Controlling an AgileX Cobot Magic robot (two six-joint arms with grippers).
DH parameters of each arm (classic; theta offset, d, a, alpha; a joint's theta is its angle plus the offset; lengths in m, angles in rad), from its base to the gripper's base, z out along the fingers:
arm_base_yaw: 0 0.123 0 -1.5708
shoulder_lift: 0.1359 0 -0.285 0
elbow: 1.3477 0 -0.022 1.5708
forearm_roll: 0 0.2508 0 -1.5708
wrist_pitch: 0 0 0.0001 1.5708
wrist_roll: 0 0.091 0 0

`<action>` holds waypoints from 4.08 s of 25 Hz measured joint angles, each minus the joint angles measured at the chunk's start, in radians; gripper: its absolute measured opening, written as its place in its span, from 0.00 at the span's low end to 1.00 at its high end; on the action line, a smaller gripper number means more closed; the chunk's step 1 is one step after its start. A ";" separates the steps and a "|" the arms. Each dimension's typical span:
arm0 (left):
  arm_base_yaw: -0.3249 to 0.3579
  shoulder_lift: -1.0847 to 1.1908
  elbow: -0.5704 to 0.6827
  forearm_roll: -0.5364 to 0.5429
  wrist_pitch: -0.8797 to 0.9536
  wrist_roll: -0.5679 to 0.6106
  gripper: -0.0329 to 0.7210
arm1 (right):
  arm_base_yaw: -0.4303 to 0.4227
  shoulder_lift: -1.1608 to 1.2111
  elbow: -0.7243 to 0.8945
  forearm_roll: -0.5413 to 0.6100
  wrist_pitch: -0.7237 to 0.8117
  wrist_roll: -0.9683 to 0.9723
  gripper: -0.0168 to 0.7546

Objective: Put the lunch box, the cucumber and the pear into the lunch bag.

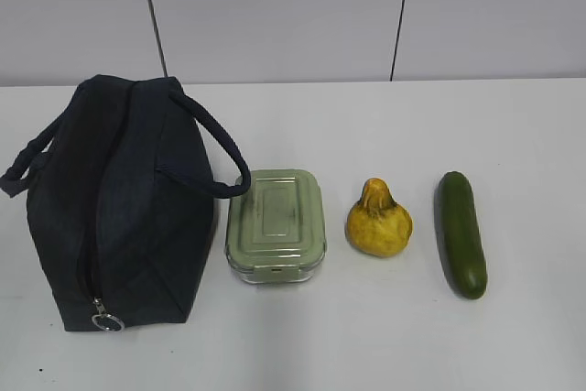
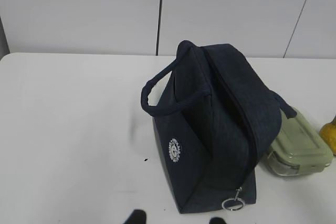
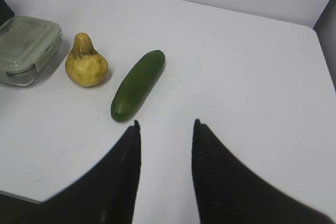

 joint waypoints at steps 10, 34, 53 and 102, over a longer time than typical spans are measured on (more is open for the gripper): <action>0.000 0.000 0.000 0.000 0.000 0.000 0.36 | 0.000 0.000 0.000 0.000 -0.002 0.000 0.57; 0.000 0.000 0.000 0.000 0.000 0.000 0.36 | 0.000 0.386 -0.040 0.156 -0.267 0.039 0.61; 0.000 0.000 0.000 0.000 0.000 0.000 0.36 | 0.000 1.222 -0.388 0.156 -0.267 -0.098 0.61; 0.000 0.000 0.000 0.000 0.000 0.000 0.36 | 0.004 2.138 -1.037 0.136 -0.024 0.076 0.55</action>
